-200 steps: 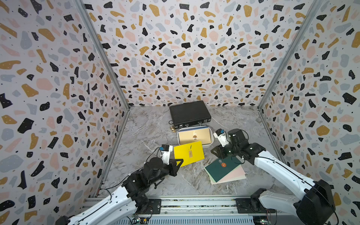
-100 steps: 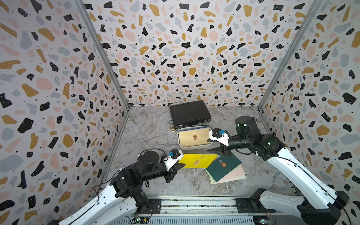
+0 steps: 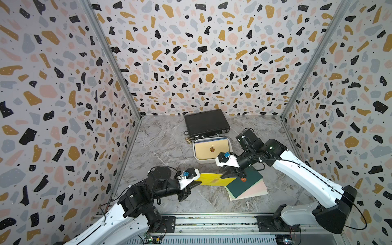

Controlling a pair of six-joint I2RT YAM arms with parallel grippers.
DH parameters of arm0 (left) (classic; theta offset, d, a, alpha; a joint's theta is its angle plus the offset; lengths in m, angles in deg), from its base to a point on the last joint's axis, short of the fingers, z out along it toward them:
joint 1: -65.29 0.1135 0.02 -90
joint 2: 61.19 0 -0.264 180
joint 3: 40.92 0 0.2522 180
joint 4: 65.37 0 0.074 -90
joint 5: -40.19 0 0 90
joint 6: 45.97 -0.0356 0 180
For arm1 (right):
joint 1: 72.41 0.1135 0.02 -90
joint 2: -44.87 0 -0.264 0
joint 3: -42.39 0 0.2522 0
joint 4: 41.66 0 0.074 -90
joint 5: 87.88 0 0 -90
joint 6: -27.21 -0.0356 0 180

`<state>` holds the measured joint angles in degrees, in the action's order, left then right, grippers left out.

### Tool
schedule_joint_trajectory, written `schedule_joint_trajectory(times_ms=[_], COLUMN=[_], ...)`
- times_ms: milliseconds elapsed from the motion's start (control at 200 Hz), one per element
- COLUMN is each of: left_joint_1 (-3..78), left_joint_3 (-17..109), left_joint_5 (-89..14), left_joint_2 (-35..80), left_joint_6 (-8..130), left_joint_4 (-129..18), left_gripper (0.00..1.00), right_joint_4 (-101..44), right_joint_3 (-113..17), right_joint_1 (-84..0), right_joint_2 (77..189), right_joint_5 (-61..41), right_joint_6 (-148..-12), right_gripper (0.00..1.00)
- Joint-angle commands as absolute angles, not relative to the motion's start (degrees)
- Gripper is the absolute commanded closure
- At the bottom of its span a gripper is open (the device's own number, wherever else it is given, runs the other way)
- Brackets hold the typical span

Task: Put the sealed envelopes into the storage box
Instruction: Pick up the envelope from the center of the board, then place the envelope in the storage box.

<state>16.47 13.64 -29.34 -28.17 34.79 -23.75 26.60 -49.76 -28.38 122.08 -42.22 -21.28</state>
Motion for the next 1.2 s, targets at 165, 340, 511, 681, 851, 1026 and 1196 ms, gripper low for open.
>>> schedule_joint_trajectory(times_ms=[165,340,511,681,851,1026,1196], left_joint_1=[16.65,16.69,16.60,16.54,16.54,16.56,16.60], left_joint_3=[11.98,12.37,15.49,17.15,14.69,13.61,13.27], left_joint_5=[-39.18,-62.19,-58.31,-59.88,-59.70,-60.14,-59.38], left_joint_2=[-29.59,-30.95,-29.49,-28.20,-31.87,-34.77,-34.52], left_joint_6=[38.25,53.30,61.66,60.26,57.97,57.28,56.58], left_joint_4=[-24.67,-15.13,-9.48,-6.26,-9.44,-10.17,-10.65], left_gripper=[0.31,0.10,0.06,0.07,0.07,0.06,0.05], right_joint_4=[35.53,37.23,37.80,41.24,42.32,42.83,42.76], right_joint_3=[-59.09,-65.74,-76.55,-87.40,-94.04,-97.11,-96.82], right_joint_1=[-28.04,-29.44,-31.19,-32.15,-33.57,-34.62,-35.03], right_joint_2=[126.85,131.84,141.32,152.13,160.40,165.45,168.44], right_joint_5=[-38.04,-19.61,-10.90,-6.62,-6.25,-7.59,-8.65], right_joint_6=[-15.47,-11.19,-6.52,-2.65,-2.38,-3.15,-3.23], right_gripper=[1.00,1.00,1.00,1.00,1.00,1.00,1.00])
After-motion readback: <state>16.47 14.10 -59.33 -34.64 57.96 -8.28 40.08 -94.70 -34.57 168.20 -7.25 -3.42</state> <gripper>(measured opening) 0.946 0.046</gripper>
